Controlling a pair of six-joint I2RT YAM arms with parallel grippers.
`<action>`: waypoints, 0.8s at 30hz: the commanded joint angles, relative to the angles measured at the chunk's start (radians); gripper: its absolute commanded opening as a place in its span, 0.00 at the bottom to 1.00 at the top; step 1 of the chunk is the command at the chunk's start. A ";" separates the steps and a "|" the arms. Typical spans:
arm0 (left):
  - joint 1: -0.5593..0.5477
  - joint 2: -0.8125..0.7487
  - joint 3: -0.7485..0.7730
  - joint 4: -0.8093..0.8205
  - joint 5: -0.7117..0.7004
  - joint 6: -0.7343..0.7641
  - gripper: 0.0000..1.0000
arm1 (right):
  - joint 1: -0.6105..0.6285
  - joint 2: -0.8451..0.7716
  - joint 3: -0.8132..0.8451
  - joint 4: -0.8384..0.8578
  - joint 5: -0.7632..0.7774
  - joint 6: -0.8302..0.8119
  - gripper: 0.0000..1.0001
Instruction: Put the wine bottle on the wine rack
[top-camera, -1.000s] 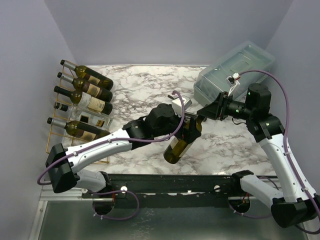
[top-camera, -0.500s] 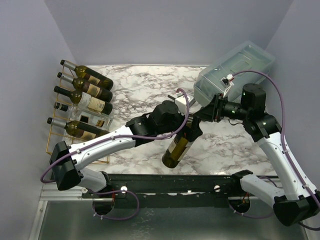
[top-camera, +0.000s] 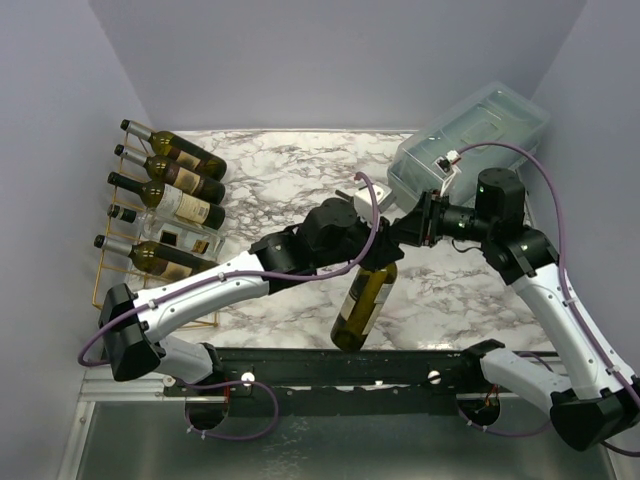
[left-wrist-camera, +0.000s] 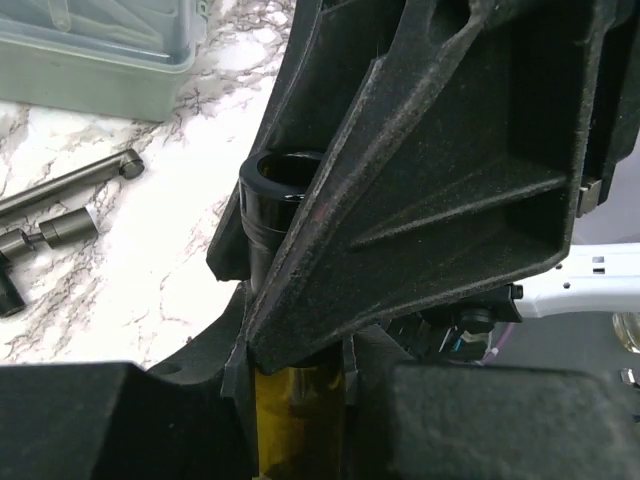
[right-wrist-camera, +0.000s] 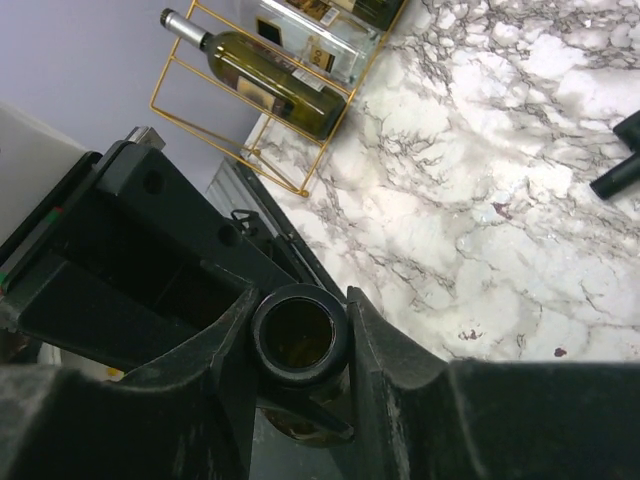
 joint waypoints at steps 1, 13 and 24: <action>0.015 -0.032 -0.027 -0.030 -0.135 -0.016 0.00 | 0.016 -0.024 0.042 0.081 -0.007 0.072 0.15; 0.025 -0.238 -0.126 -0.203 -0.574 -0.046 0.00 | 0.016 0.030 0.127 -0.019 0.303 0.139 0.91; 0.078 -0.547 -0.190 -0.450 -1.095 -0.203 0.00 | 0.016 0.035 0.015 0.058 0.285 0.197 0.92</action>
